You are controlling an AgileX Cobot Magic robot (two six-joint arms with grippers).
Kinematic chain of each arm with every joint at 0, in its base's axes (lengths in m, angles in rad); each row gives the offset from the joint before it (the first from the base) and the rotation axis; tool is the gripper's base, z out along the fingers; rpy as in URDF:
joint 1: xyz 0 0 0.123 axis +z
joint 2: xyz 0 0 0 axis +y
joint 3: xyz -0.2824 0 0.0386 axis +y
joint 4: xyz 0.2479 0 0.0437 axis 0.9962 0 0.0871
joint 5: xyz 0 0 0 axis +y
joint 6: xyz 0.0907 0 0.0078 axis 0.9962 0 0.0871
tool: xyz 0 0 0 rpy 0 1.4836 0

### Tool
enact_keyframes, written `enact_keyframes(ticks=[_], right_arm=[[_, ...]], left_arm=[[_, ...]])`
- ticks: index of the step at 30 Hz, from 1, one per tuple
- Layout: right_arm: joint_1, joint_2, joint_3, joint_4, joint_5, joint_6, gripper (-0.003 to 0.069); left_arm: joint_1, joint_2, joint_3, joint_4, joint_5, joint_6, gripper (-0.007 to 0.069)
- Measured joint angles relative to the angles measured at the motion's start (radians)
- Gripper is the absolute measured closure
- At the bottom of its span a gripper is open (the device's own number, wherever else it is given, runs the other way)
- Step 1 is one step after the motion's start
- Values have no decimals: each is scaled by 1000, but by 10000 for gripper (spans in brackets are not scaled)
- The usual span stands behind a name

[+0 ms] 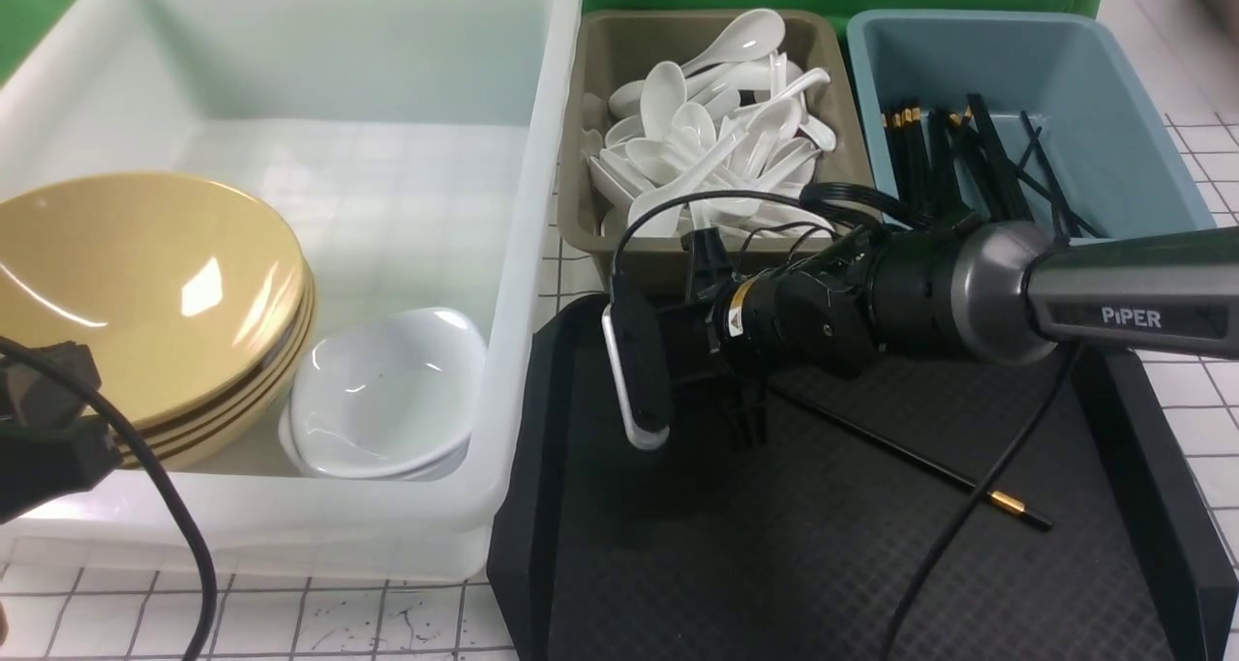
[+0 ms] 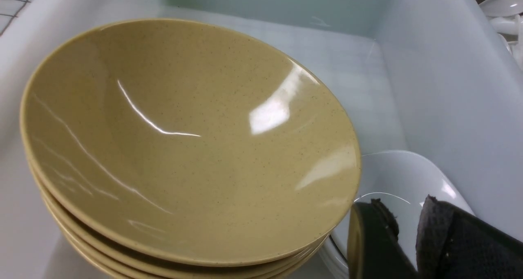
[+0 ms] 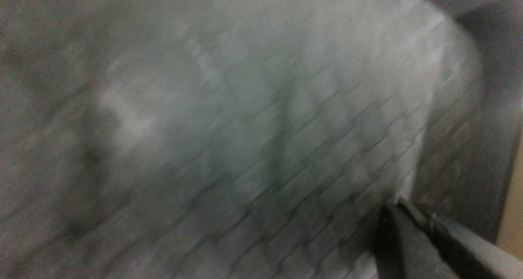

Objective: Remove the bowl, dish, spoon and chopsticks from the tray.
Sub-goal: Use the right arm to grab a chopstick

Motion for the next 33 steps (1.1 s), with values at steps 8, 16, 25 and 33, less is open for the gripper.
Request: enact_keyframes(ticks=[8,16,25,33], right_arm=[[16,-119,15,-7,254,103,610],[15,-99,14,-7,50,205,610],[-20,0,14,-10,-73,234,610],[-27,-28,14,-11,-57,265,610]], left_arm=[[0,1,0,0,0,0,494],[0,1,0,-3,-1,0,494],[0,1,0,-3,-1,0,494],[0,1,0,-3,2,-1,494]])
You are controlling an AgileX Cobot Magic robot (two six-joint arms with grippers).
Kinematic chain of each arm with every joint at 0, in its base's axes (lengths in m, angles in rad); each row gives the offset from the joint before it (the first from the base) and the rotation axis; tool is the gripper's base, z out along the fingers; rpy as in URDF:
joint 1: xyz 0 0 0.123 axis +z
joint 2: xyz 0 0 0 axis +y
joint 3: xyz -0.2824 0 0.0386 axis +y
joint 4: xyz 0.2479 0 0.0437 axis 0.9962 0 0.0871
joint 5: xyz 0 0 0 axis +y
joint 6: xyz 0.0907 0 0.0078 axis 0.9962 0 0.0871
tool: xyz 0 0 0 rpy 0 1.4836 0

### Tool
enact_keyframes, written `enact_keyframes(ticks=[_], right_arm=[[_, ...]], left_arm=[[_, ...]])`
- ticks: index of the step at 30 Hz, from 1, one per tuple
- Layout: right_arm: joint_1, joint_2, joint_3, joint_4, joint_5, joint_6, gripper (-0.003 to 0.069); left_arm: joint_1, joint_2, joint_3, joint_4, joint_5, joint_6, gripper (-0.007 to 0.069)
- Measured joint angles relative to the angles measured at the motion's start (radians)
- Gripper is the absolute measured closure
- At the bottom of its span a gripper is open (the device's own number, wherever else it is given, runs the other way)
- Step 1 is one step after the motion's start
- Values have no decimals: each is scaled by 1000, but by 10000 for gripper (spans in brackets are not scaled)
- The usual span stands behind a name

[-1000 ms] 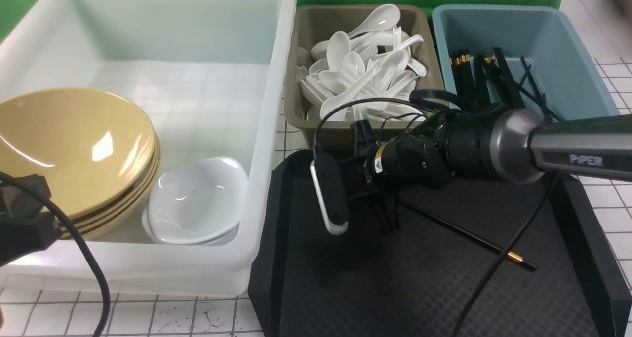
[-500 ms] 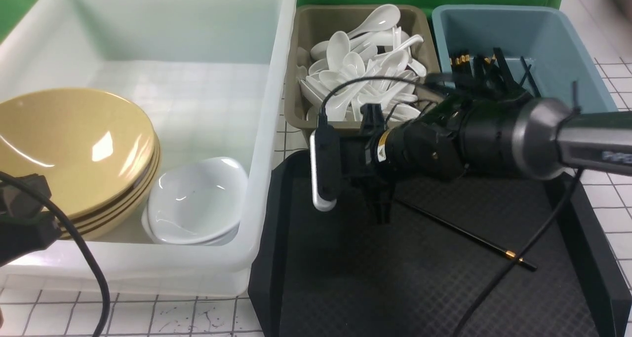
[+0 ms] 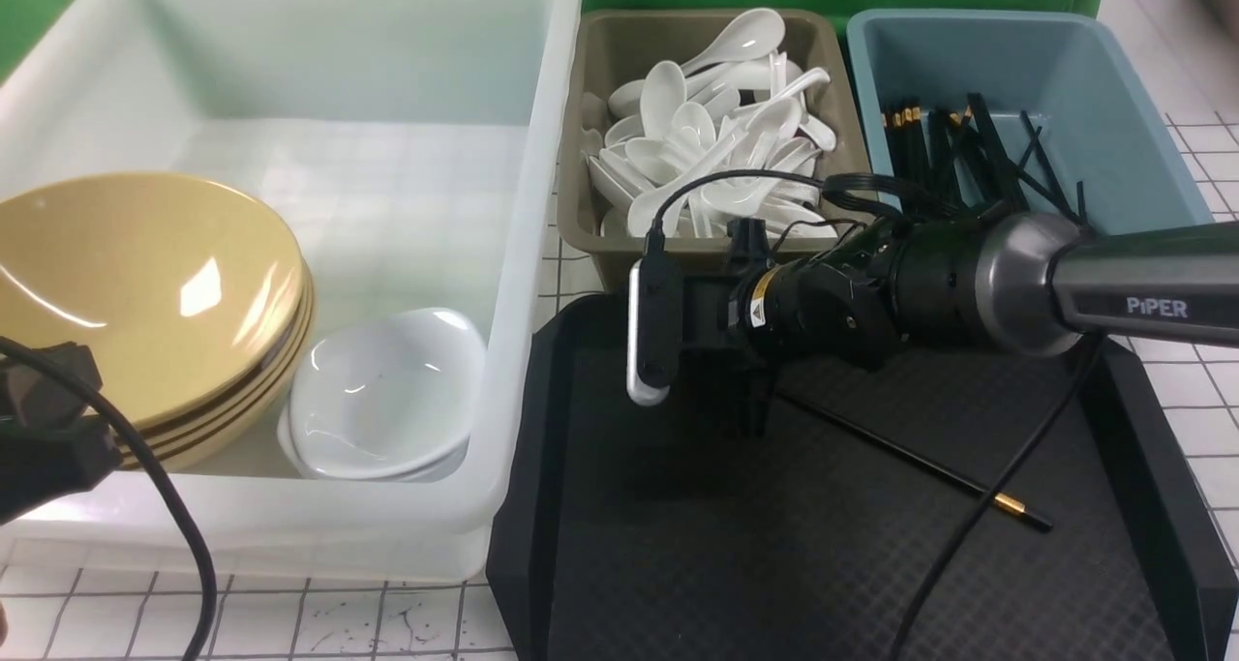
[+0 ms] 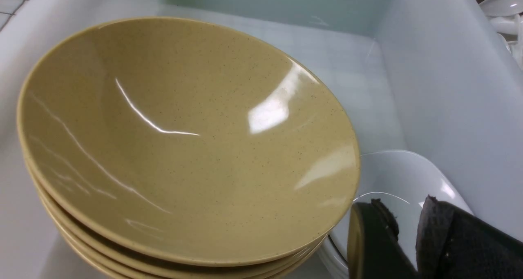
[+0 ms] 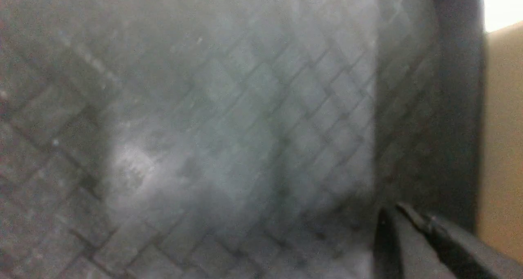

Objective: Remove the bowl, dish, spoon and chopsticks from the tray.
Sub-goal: Use the right arm to grab a chopstick

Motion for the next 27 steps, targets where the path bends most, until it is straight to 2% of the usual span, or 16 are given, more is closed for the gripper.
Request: enact_keyframes(ticks=[6,18,23,27], right_arm=[[5,-46,-12,-1,-41,0,610],[-55,47,-16,-5,-51,-38,610],[-50,41,-26,-7,30,-117,610],[-24,-2,-30,-7,203,-142,609]], left_arm=[[0,0,0,0,1,0,494],[0,0,0,0,1,2,494],[0,0,0,0,1,-1,494],[0,0,0,0,0,-1,494]])
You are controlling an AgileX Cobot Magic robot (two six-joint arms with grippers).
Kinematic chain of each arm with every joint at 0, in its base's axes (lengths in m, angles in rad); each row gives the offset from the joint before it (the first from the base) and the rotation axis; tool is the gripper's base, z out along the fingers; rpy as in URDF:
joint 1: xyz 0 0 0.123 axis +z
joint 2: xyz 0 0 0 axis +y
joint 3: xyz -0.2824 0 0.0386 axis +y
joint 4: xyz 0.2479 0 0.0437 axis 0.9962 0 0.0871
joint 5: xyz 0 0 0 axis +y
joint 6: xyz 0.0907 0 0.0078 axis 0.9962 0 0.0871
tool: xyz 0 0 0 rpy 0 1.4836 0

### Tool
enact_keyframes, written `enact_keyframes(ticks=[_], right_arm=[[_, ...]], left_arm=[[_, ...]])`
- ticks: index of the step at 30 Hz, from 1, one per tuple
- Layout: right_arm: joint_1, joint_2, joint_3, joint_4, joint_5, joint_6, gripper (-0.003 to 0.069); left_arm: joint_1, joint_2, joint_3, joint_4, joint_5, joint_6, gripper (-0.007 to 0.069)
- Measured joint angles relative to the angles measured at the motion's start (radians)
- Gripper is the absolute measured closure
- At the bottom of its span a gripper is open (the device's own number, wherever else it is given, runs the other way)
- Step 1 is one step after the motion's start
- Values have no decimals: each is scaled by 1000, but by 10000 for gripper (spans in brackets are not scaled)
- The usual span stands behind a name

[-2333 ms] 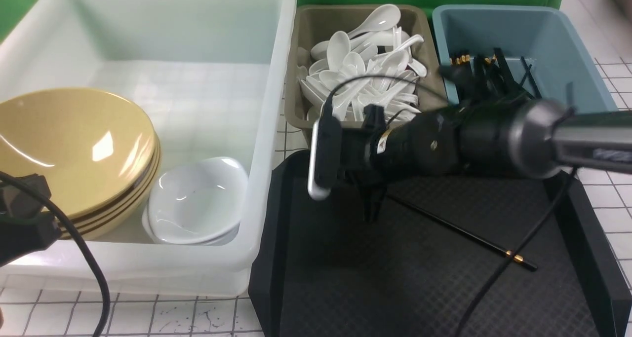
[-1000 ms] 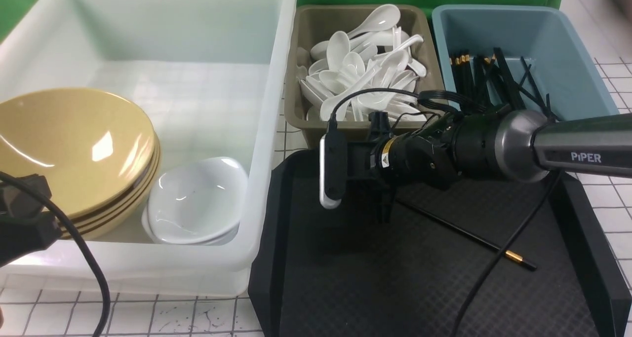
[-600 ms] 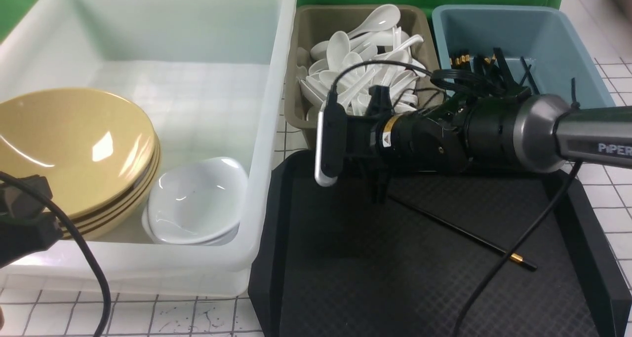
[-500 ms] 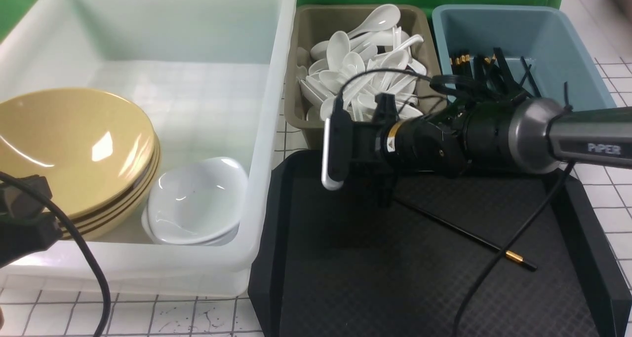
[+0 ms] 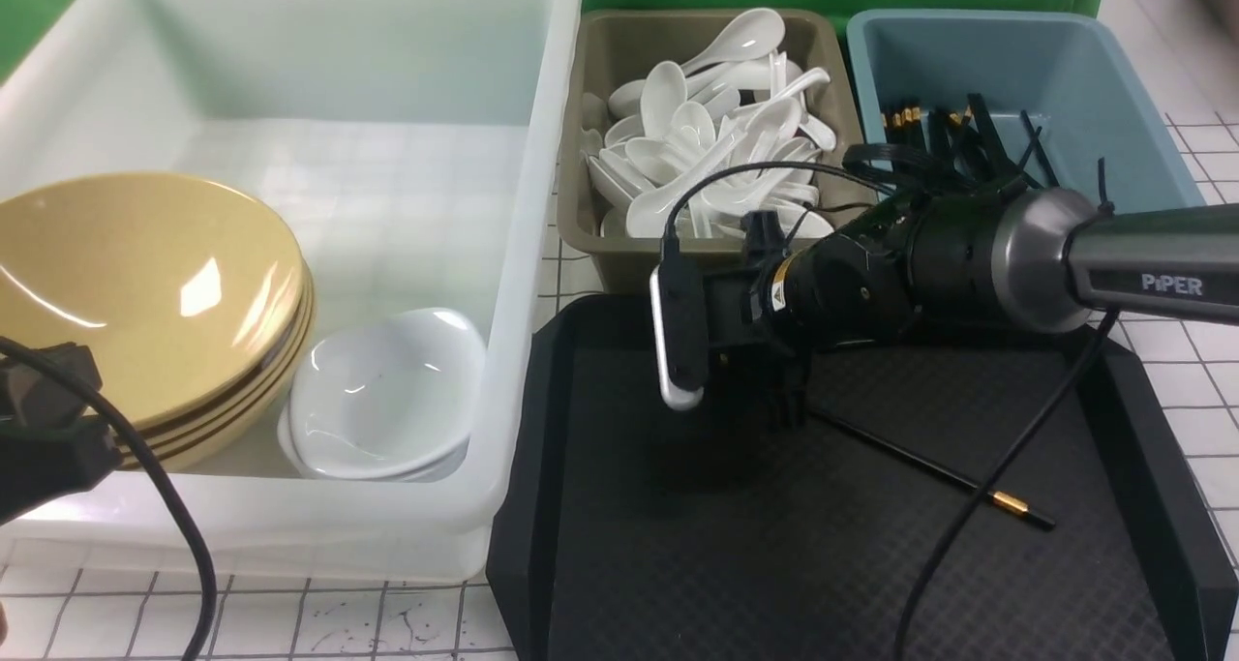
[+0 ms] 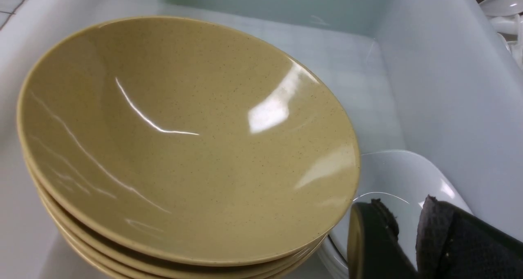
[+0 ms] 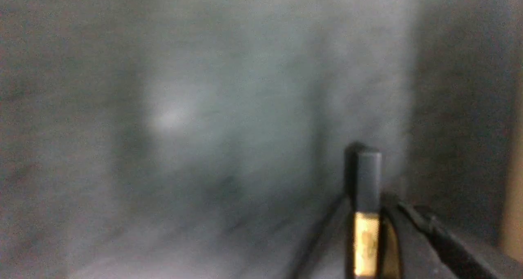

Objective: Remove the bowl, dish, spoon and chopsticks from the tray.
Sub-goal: Use the right arm to grab a chopstick

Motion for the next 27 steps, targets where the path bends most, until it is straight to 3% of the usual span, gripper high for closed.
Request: enact_keyframes(ticks=[4,11,13,16,21,27], right_arm=[[31,-82,13,5,198,40,609],[-5,-252,10,16,344,274,598],[-46,-273,12,60,505,320,554],[-85,-268,45,113,593,335,463],[-95,-251,108,134,577,322,320],[-95,-163,128,152,508,315,322]], left_arm=[[0,0,0,0,0,0,494],[0,0,0,0,1,0,494],[0,0,0,0,1,0,494],[0,0,0,0,1,0,494],[0,0,0,0,1,0,494],[0,0,0,0,1,0,494]])
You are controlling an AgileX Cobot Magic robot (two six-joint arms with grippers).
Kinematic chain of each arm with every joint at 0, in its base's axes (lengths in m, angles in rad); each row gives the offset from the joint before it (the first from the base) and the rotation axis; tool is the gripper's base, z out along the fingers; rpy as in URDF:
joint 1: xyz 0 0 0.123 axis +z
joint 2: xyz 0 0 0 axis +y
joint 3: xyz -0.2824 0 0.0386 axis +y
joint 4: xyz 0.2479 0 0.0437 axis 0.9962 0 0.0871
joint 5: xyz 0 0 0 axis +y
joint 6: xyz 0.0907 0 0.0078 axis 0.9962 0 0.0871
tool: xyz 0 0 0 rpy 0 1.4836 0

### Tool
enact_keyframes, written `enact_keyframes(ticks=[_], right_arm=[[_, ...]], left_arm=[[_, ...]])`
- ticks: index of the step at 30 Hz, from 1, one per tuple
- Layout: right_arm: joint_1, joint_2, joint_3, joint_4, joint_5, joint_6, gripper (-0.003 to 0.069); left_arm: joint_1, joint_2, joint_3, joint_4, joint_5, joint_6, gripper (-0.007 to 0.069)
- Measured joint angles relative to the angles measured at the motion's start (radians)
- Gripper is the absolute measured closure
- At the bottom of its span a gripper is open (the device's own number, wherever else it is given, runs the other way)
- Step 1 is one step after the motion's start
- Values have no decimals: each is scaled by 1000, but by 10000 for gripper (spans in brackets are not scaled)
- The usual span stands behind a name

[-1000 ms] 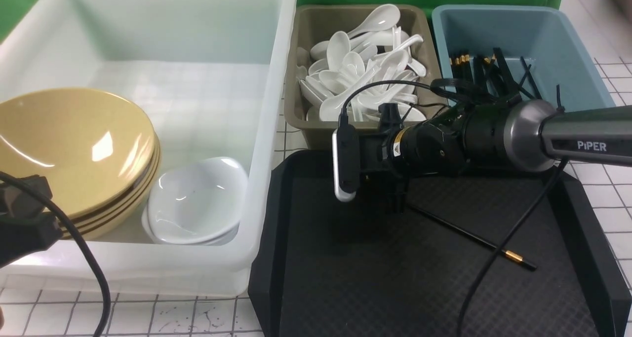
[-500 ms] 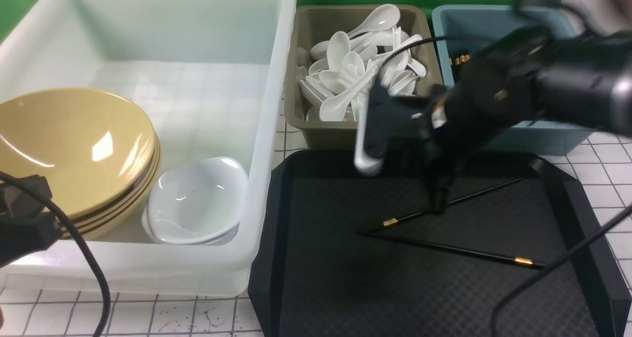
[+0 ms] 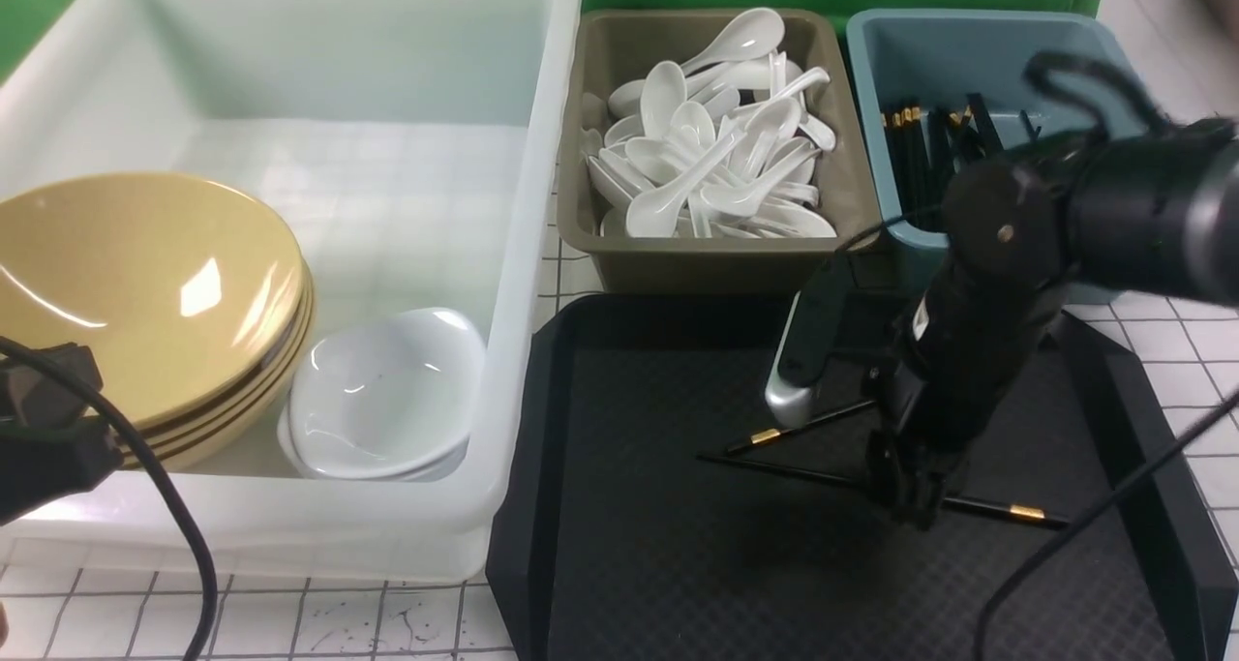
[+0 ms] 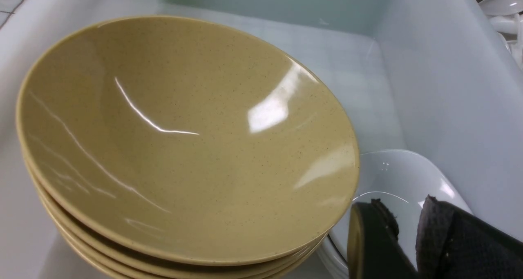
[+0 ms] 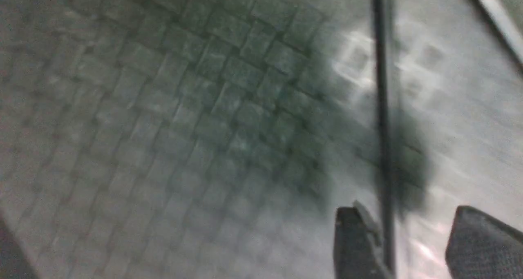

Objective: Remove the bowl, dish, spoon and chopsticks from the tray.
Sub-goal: Use the right arm to grab a chopstick, then use the right arm to put a chopstick into the small storage box on the right

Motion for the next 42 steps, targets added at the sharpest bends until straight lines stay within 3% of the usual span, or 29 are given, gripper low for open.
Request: enact_keyframes(ticks=[4,8,12,16,20,21,22,24,26,30,34,38,39,40,42], right_arm=[[-2,32,-10,30,18,-40,410],[-2,32,-8,129,97,-114,573],[8,-42,1,223,173,-212,592],[20,-214,-47,242,185,-275,592],[-13,-320,-107,261,0,-300,592],[-71,-354,-134,293,-182,-290,592],[-95,-355,-143,311,-257,-280,592],[-201,-313,-174,401,-511,-173,592],[-274,-239,-202,466,-605,-85,592],[-374,-20,-273,495,-574,63,592],[-418,159,-364,492,-428,255,549],[-423,176,-423,476,-320,271,446],[-420,166,-464,465,-264,249,363],[-420,164,-474,462,-248,238,355],[-412,127,-529,455,-142,166,272]], left_arm=[[0,0,0,0,0,0,494],[0,0,0,0,0,0,494],[0,0,0,0,0,0,494],[0,0,0,0,-3,0,494],[0,0,0,0,-8,0,494],[0,0,0,0,-11,0,494],[0,0,0,0,-11,0,494],[0,0,0,0,-11,0,494],[0,0,0,0,-11,-1,494],[0,0,0,0,-10,-1,494],[0,0,0,0,4,3,494],[0,0,0,0,7,3,494],[0,0,0,0,7,3,494],[0,0,0,0,7,3,494],[0,0,0,0,7,3,494]])
